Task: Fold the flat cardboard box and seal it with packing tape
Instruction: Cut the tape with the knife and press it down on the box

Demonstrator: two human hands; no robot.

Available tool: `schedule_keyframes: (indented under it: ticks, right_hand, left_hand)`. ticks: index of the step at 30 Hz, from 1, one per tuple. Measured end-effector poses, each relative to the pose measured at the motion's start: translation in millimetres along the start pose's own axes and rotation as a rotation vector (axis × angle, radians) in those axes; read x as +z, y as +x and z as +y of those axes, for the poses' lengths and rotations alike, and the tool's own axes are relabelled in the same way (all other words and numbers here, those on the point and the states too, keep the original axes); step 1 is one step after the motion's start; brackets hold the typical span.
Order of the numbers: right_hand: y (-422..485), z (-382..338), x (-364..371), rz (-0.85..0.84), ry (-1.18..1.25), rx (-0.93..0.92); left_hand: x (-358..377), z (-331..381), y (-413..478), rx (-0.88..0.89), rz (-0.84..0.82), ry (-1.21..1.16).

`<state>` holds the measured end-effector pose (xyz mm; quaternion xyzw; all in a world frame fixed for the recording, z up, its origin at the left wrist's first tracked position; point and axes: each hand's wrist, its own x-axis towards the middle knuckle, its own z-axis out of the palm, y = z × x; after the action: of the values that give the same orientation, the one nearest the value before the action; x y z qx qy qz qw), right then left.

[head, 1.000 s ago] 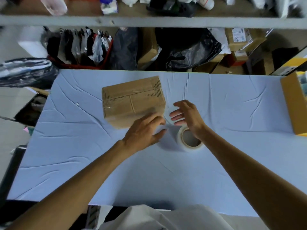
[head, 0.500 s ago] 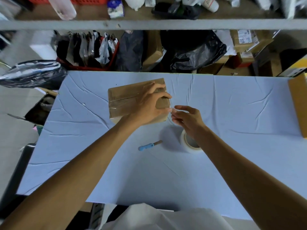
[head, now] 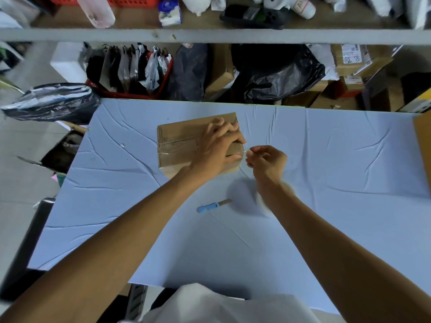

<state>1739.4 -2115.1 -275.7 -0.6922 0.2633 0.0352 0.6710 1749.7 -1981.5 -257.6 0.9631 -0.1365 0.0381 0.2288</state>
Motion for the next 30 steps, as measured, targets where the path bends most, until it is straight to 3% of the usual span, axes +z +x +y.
schedule_keyframes:
  ticks: [5, 10, 20, 26, 30]
  right_hand:
    - [-7.0, 4.4, 5.9, 0.030, 0.021, 0.042]
    - [-22.5, 1.9, -5.1, 0.262, -0.179, 0.004]
    - [-35.9, -7.3, 3.2, -0.099, -0.208, -0.200]
    - [-38.0, -11.2, 13.5, -0.010, -0.194, -0.108]
    - [-31.5, -16.5, 21.6, 0.001, -0.307, -0.035]
  left_hand:
    - [-0.2, 3.0, -0.5, 0.009, 0.007, 0.023]
    - [-0.4, 2.6, 3.3, 0.004, 0.030, 0.022]
    - [4.7, -0.3, 1.7, -0.041, 0.050, -0.019]
    - [6.0, 6.8, -4.6, -0.093, 0.096, -0.057]
    - [6.5, 11.0, -9.7, -0.069, 0.103, -0.056]
